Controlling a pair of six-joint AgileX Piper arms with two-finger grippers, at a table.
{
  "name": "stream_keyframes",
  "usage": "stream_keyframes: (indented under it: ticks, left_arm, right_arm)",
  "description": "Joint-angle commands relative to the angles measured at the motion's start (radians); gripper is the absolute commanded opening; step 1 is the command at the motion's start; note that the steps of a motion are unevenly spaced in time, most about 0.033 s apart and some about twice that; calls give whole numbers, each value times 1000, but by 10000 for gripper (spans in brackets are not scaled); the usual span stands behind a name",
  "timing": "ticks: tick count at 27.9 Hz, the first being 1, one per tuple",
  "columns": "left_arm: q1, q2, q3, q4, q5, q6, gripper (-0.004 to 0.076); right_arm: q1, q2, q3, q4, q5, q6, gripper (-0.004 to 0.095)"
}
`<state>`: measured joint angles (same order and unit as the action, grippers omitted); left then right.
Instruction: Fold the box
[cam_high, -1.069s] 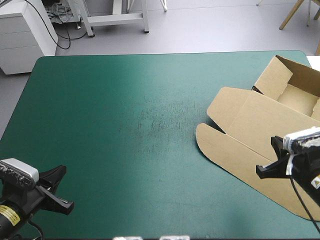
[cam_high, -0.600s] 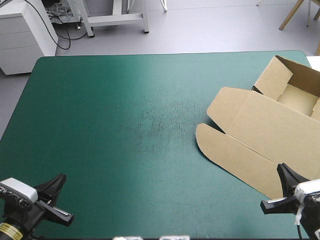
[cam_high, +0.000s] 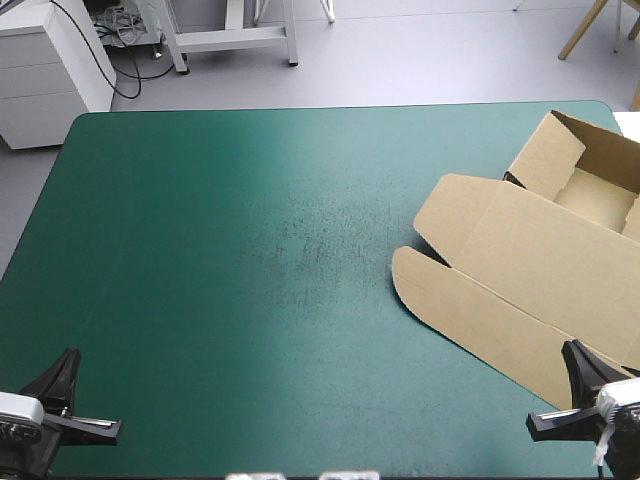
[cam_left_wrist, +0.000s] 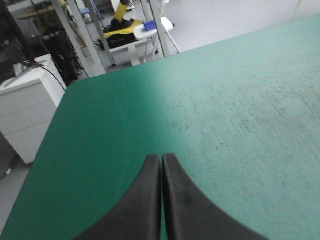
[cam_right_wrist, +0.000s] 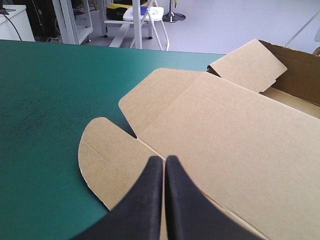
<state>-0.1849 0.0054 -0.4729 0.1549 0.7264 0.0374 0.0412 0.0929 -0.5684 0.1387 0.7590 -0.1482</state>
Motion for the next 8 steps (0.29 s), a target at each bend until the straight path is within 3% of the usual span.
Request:
stream_keyframes:
  ticks: [1, 3, 8]
  left_arm:
    - [115, -4, -25, -190, -90, 196, -10]
    - [131, -15, -25, -329, -81, 279, -10]
    - [131, -19, -20, -278, -42, 293, -10]
  right_arm:
    - [3, 14, -22, -1, -71, 0, -4]
    - [3, 14, -21, -8, -71, -8, -4]
    - [3, 9, -21, -11, -86, -8, -4]
